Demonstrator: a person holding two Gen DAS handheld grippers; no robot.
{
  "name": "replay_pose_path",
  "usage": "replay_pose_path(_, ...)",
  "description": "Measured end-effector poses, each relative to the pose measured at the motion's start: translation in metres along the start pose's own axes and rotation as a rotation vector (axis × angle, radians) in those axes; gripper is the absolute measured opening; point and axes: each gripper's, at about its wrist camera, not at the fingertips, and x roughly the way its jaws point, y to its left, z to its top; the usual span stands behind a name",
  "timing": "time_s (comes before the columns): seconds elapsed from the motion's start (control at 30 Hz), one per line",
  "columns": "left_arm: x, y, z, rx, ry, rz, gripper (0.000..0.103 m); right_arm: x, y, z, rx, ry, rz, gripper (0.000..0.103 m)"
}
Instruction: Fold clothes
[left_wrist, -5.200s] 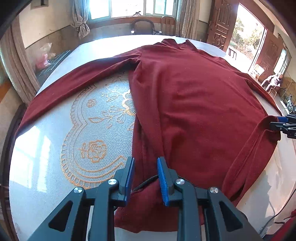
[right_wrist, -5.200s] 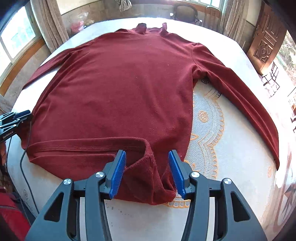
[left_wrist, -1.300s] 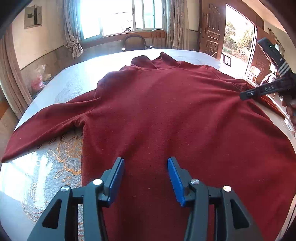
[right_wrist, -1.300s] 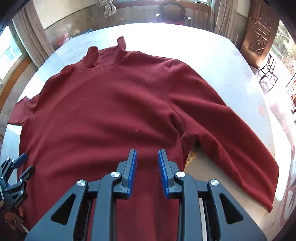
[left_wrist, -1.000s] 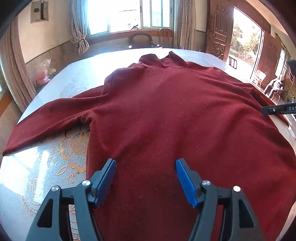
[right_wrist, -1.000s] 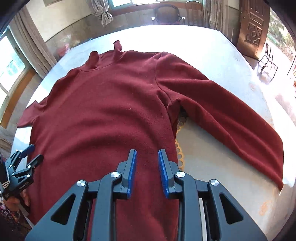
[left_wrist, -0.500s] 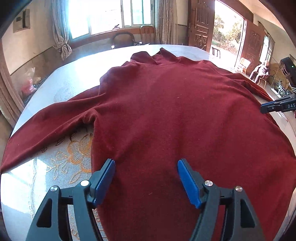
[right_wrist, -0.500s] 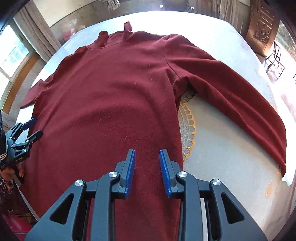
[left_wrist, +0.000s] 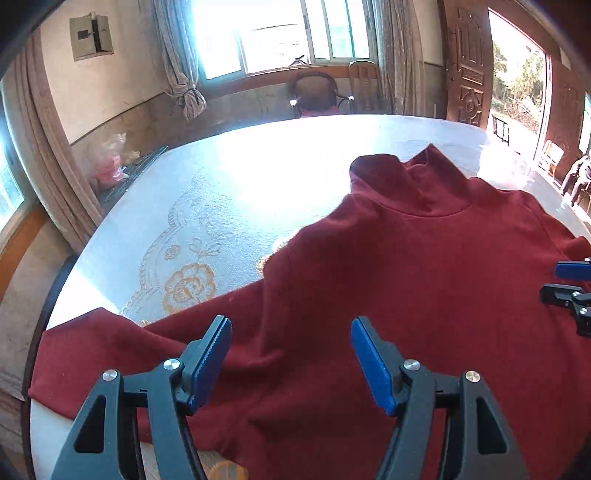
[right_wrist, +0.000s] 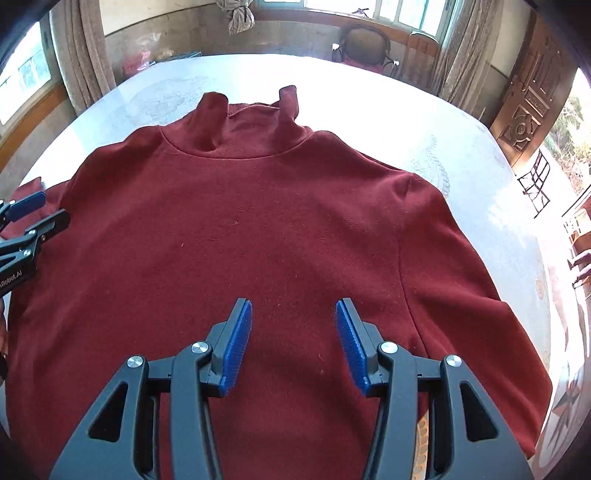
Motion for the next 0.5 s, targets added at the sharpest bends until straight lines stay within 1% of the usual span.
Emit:
replay_pose_path(0.03, 0.007, 0.008, -0.001, -0.027, 0.008, -0.019, 0.069, 0.006, 0.0, 0.003, 0.007, 0.002, -0.007, 0.054)
replay_pose_path(0.07, 0.014, 0.017, -0.002, -0.055, 0.015, -0.04, 0.072, 0.011, 0.0, 0.006, 0.014, 0.005, -0.014, 0.059)
replay_pose_path(0.1, 0.018, 0.024, -0.001, -0.085, 0.021, -0.048, 0.077, 0.017, 0.0, 0.009, 0.021, 0.007, -0.021, 0.063)
replay_pose_path(0.17, 0.025, 0.037, 0.003, -0.131, 0.029, -0.046, 0.078, 0.028, 0.001, 0.015, 0.036, 0.012, -0.035, 0.067)
replay_pose_path(0.2, 0.027, 0.038, 0.005, -0.129, 0.03, -0.038, 0.078, 0.031, -0.001, 0.018, 0.045, 0.014, -0.036, 0.07)
replay_pose_path(0.27, 0.025, 0.038, 0.006, -0.114, 0.032, -0.024, 0.076, 0.032, -0.006, 0.021, 0.072, 0.023, -0.026, 0.07)
replay_pose_path(0.37, 0.002, 0.033, -0.002, -0.149, 0.009, -0.08, 0.073, 0.013, -0.016, 0.016, 0.162, -0.022, 0.057, 0.069)
replay_pose_path(0.47, -0.021, 0.028, -0.009, -0.186, -0.016, -0.138, 0.073, -0.008, -0.029, -0.001, 0.252, -0.07, 0.15, 0.069)
replay_pose_path(0.5, -0.026, 0.019, -0.011, -0.172, -0.008, -0.162, 0.073, -0.013, -0.034, -0.007, 0.284, -0.078, 0.172, 0.069)
